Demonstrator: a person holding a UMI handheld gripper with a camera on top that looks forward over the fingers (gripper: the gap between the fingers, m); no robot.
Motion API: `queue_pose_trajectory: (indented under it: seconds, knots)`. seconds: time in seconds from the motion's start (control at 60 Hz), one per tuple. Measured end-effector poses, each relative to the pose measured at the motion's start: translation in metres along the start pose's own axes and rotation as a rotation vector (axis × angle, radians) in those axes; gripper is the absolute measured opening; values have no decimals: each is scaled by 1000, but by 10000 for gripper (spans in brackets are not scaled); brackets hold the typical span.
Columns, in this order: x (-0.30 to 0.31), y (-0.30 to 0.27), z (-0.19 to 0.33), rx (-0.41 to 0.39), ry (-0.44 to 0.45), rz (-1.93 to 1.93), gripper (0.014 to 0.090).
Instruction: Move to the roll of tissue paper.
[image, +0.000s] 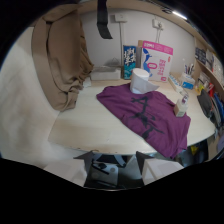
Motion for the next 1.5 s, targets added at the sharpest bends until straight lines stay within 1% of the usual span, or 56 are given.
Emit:
queue_pose_trajectory:
  seconds: [0.383,0.7,0.817,0.983,1.333,1.5]
  knots:
    - [4,-4,0,11,2,2,868]
    - [32,-20,20,32,19,21,866]
    - [49,-37,38,54,34,29,867]
    - [69,-67,71,78,33,26,867]
    - [110,-156,159,136,24,12,871]
    - [123,-192,191,160,36,-1,869]
